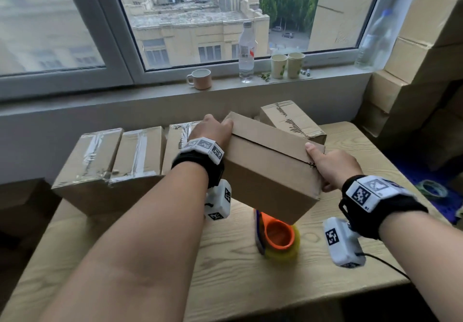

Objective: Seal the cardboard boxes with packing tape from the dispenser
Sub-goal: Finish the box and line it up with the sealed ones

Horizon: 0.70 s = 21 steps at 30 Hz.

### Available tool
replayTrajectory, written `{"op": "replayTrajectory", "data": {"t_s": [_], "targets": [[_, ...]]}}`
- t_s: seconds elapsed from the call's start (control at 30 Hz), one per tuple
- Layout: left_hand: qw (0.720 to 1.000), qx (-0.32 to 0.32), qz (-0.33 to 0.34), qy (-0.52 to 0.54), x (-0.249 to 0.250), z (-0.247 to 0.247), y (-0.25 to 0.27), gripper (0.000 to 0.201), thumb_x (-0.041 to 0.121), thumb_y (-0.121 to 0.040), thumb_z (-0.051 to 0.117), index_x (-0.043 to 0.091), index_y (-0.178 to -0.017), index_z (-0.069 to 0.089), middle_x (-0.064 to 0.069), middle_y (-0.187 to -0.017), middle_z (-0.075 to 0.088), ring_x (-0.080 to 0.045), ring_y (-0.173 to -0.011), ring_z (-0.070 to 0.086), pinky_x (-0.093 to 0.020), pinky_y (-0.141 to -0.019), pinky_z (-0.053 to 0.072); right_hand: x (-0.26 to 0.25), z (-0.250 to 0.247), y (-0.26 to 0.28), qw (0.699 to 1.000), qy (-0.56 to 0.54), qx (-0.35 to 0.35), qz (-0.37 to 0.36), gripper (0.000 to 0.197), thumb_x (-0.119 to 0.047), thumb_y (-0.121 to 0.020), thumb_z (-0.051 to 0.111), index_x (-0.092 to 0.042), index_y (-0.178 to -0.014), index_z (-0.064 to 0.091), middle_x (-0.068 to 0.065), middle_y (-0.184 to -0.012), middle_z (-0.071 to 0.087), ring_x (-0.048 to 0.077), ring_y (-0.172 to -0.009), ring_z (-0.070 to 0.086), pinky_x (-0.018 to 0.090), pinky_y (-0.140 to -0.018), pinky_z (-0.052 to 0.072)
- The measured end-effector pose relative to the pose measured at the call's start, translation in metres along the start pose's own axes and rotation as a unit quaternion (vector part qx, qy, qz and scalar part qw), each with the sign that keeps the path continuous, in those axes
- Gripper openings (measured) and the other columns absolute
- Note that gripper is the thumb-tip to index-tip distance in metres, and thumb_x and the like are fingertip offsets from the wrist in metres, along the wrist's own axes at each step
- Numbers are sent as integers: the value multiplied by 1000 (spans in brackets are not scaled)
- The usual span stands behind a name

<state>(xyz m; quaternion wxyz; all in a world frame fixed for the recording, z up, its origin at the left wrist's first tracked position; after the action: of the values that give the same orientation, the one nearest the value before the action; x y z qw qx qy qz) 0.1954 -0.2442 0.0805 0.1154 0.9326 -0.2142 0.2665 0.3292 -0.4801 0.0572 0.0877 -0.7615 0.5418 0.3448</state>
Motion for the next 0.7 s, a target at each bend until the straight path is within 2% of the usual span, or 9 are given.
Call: {"op": "replayTrajectory", "data": {"t_s": [0.13,0.2,0.27,0.33,0.4,0.47,0.53,0.63,0.7], "targets": [[999,-18,-22,-27,-36,-5,34,56,48,-93,37,6,-125,56,-15,-126,58,-32,-112,55,-31,-79,34,-3,2,17,997,42,-49,-35,63,-65,-89,44,-5,-81,63,11,-72,66,30,-59,68,37,-64,60],[998,-19,-48,-33,-56,-9,44,56,49,-93,36,6,-121,58,-16,-122,59,-32,-101,55,-30,-77,34,-9,10,25,994,57,-73,-54,62,-65,-88,46,-6,-76,61,13,-71,66,30,-61,69,41,-67,61],[997,-24,-70,-38,-76,-14,53,53,47,-92,33,8,-114,60,-17,-117,61,-30,-87,48,-31,-75,34,-17,23,33,991,64,-98,-69,63,-64,-88,48,-4,-76,60,14,-69,66,30,-59,69,39,-63,61],[995,-26,-86,-35,-98,-19,58,46,43,-92,31,8,-100,59,-16,-104,61,-29,-82,45,-32,-75,34,-25,37,42,987,76,-121,-79,64,-64,-88,49,-2,-79,62,13,-68,66,28,-56,68,34,-55,59],[993,-22,-114,-22,-124,-24,62,48,47,-89,30,8,-99,58,-13,-101,60,-30,-86,49,-31,-76,34,-36,52,48,982,85,-142,-93,63,-62,-88,51,-1,-79,62,12,-66,65,26,-53,66,30,-50,56],[989,-14,-147,-19,-154,-28,66,56,50,-88,30,10,-112,61,-16,-119,60,-33,-100,54,-31,-79,34,-47,69,51,974,99,-169,-113,62,-61,-89,51,-1,-77,62,12,-65,65,26,-55,67,32,-55,57],[984,-3,-180,-16,-181,-28,69,61,54,-93,31,8,-119,61,-16,-127,58,-34,-112,55,-33,-84,37,-56,88,53,966,110,-195,-126,60,-59,-89,52,-1,-79,64,12,-64,65,26,-55,66,30,-56,57],[981,2,-193,-32,-210,-23,74,68,62,-94,28,7,-113,62,-16,-122,60,-36,-112,55,-35,-84,39,-60,118,52,961,108,-223,-120,54,-53,-88,59,-1,-77,64,12,-61,65,23,-49,65,26,-49,53],[979,-7,-200,-26,-224,-16,73,67,64,-92,31,6,-112,59,-16,-120,61,-36,-110,56,-35,-82,39,-59,136,50,958,119,-236,-111,52,-51,-88,61,-1,-75,65,13,-61,66,25,-53,67,28,-54,56]]}}
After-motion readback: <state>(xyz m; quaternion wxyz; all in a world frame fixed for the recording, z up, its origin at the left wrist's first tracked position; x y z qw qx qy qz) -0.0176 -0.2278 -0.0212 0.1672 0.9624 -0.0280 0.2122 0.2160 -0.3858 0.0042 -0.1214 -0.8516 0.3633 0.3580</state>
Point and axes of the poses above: each hand's wrist, its own y-axis away from the middle knuckle, its own z-axis out of the palm, x = y × z, the point moved 2 cm from there along -y, towards the middle knuckle
